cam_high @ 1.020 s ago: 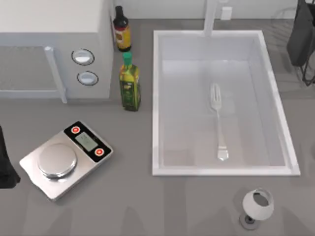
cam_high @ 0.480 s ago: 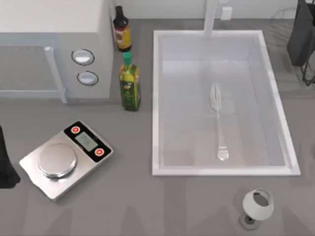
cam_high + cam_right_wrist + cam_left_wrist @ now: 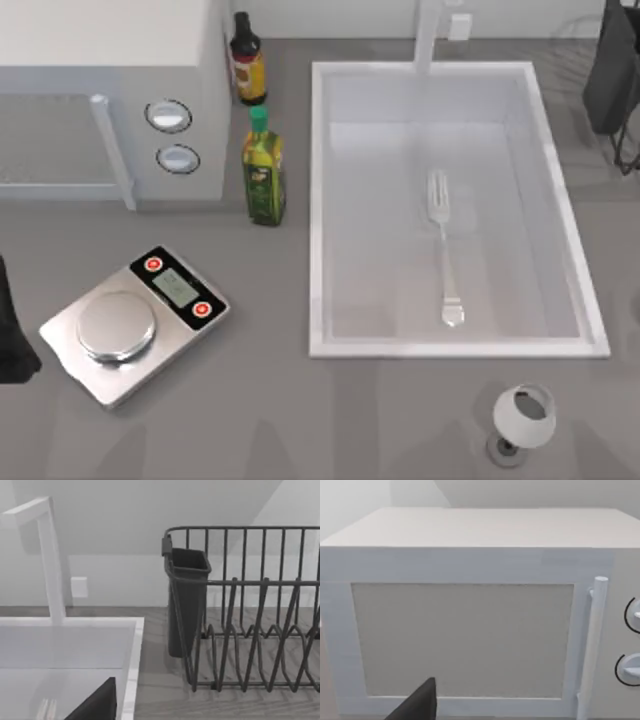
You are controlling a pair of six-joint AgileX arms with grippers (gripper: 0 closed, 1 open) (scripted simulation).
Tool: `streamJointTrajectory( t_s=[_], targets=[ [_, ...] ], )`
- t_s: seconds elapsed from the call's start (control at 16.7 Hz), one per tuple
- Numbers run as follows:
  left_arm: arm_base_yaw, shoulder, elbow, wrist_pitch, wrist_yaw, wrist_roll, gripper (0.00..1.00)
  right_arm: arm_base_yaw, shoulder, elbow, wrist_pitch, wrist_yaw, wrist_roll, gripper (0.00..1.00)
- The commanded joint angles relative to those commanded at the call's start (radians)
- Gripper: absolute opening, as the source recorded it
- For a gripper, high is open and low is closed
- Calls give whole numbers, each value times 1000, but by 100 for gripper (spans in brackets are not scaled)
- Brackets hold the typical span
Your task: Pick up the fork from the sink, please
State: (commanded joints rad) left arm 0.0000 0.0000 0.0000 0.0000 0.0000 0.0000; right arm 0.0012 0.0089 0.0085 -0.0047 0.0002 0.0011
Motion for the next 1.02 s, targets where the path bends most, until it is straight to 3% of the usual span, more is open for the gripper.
streamJointTrajectory(
  t_s=[0.42, 1.02],
  targets=[
    [0, 0, 0, 0, 0, 0, 100, 44, 322, 306, -174, 4, 43, 100],
    [0, 0, 0, 0, 0, 0, 100, 176, 1274, 1234, -712, 10, 179, 100]
  ],
)
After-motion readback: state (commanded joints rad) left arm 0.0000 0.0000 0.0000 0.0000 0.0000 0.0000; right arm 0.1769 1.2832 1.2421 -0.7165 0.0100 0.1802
